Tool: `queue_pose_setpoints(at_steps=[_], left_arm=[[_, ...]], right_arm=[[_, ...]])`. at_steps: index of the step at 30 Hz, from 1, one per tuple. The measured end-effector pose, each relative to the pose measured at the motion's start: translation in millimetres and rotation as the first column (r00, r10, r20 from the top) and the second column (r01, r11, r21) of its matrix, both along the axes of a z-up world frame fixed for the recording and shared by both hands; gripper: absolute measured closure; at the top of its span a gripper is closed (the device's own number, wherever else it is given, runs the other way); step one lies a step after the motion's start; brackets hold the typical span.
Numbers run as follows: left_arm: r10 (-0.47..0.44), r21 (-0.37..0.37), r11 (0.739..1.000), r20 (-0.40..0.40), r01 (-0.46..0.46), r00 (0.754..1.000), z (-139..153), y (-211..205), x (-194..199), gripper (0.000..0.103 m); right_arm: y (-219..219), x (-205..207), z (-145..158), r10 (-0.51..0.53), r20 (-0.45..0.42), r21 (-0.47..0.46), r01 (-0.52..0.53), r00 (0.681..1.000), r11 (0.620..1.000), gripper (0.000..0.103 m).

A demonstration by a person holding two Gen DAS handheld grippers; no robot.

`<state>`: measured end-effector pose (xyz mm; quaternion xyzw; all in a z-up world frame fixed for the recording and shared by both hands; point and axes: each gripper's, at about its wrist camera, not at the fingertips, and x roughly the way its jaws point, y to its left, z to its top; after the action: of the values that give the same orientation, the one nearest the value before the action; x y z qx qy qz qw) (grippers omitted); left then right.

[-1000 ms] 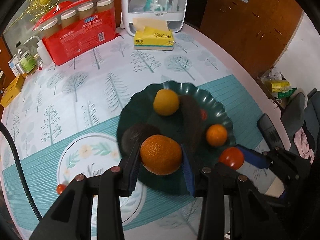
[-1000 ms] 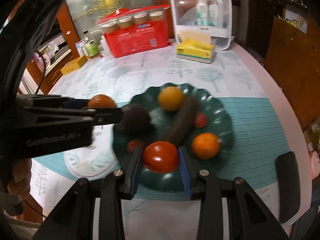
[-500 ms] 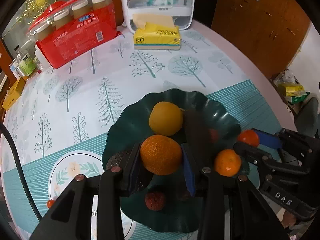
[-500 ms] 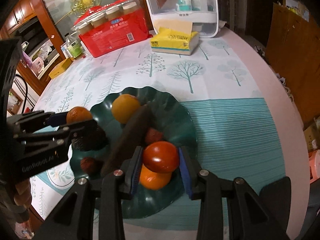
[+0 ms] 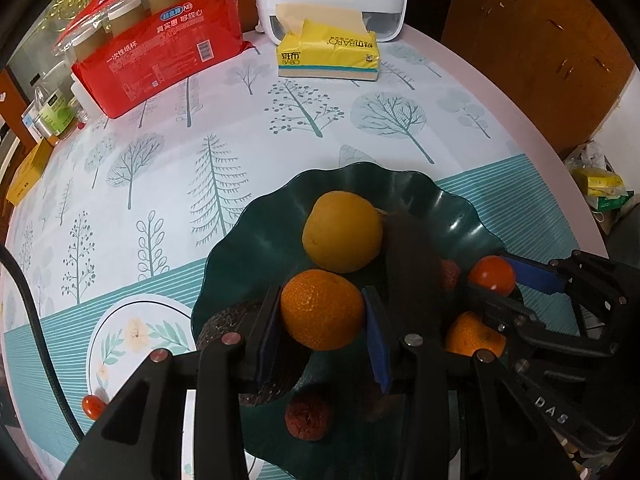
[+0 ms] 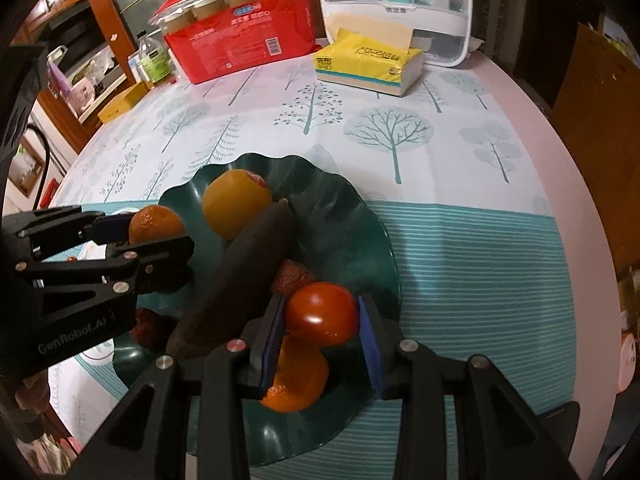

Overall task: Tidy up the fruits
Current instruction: 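Carry tangerine and cherry tomato into the green bowl and open both tools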

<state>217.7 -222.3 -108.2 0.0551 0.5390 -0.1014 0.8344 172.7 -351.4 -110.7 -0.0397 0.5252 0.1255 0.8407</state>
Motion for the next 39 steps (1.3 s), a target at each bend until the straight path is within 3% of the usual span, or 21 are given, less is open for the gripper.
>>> queue_pose_setpoints(at_steps=[8,13,21,26,39], left_arm=[[0.005,-0.016,1.000,-0.012,-0.005,1.000,1,1,-1,0.064],[0.003,0.002,1.000,0.015,-0.003,1.000,6,1,-4,0.045],[0.019,-0.011,1.000,0.027,-0.018,0.999,17,6,-9,0.041],[0.030,-0.023,0.999,0.050,-0.029,0.998,28,10,-18,0.027],[0.051,-0.037,0.998,0.074,-0.049,0.996,53,25,-47,0.024]], right_arm=[[6,0,-3,0.025,-0.010,-0.014,-0.025,1.000,1.000,0.062],[9,-2,2,0.027,0.005,-0.013,-0.027,1.000,1.000,0.057],[15,-7,12,0.032,0.031,-0.014,-0.031,0.999,0.999,0.056],[17,-10,21,0.033,0.048,-0.005,-0.032,0.998,0.999,0.056],[26,-30,46,0.026,0.092,0.001,-0.026,0.995,1.000,0.056]])
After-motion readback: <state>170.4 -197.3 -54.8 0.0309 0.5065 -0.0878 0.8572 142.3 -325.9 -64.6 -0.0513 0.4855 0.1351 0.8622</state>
